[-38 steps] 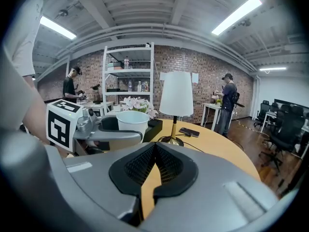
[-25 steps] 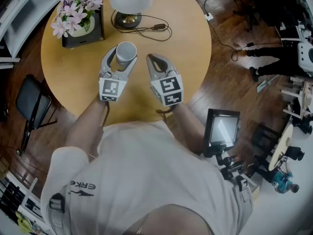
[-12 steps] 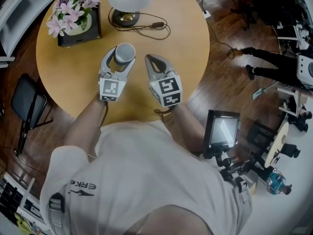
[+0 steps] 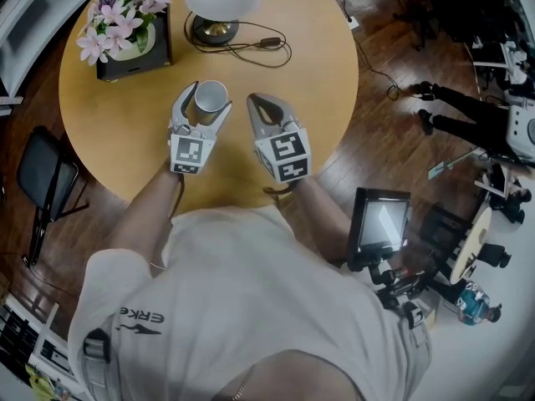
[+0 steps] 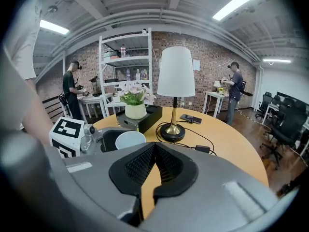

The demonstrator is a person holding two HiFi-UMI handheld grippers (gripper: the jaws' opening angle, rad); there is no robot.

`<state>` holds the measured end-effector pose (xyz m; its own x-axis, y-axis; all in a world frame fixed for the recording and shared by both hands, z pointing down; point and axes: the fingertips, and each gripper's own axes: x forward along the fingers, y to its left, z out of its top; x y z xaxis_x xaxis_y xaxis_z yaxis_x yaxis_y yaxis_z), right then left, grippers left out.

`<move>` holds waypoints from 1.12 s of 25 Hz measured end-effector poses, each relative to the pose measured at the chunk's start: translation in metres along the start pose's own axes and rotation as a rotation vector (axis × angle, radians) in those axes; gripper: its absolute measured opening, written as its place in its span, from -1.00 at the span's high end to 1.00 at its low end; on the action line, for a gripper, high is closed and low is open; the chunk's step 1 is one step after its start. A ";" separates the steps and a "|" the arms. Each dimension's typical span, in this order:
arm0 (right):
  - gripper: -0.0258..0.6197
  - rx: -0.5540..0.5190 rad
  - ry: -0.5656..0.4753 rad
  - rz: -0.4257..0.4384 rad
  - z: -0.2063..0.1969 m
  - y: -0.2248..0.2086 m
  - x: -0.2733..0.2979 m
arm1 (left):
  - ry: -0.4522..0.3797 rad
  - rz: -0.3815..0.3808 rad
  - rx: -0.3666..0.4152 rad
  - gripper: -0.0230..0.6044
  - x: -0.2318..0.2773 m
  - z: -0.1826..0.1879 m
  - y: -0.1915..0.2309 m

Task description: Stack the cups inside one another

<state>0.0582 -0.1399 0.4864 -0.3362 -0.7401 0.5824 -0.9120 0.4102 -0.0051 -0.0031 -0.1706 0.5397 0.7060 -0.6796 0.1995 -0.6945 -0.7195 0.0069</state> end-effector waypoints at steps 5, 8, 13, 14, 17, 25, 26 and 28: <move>0.88 -0.001 0.006 0.008 -0.003 0.003 0.005 | 0.007 -0.009 0.007 -0.30 -0.001 -0.001 0.000; 0.88 0.006 0.005 0.009 -0.003 0.003 0.007 | 0.029 -0.043 0.009 -0.40 -0.001 -0.006 -0.005; 0.88 0.010 0.008 0.011 -0.004 0.004 0.007 | 0.055 -0.050 0.011 -0.42 -0.004 -0.013 -0.007; 0.88 0.010 0.008 0.011 -0.004 0.004 0.007 | 0.053 -0.050 0.013 -0.42 -0.004 -0.012 -0.007; 0.88 0.007 0.005 0.011 -0.003 0.004 0.008 | 0.052 -0.046 0.020 -0.42 -0.004 -0.011 -0.006; 0.88 -0.010 -0.030 0.007 0.010 0.008 0.001 | 0.021 -0.011 0.054 -0.42 -0.019 0.008 0.005; 0.88 -0.012 -0.037 0.005 0.013 0.009 0.000 | 0.011 -0.003 0.058 -0.42 -0.022 0.014 0.007; 0.88 -0.015 -0.055 0.002 0.019 0.012 -0.004 | -0.014 0.011 0.052 -0.42 -0.030 0.029 0.012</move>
<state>0.0445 -0.1423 0.4690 -0.3509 -0.7673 0.5368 -0.9079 0.4192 0.0057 -0.0286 -0.1628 0.5052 0.7005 -0.6892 0.1852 -0.6943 -0.7182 -0.0466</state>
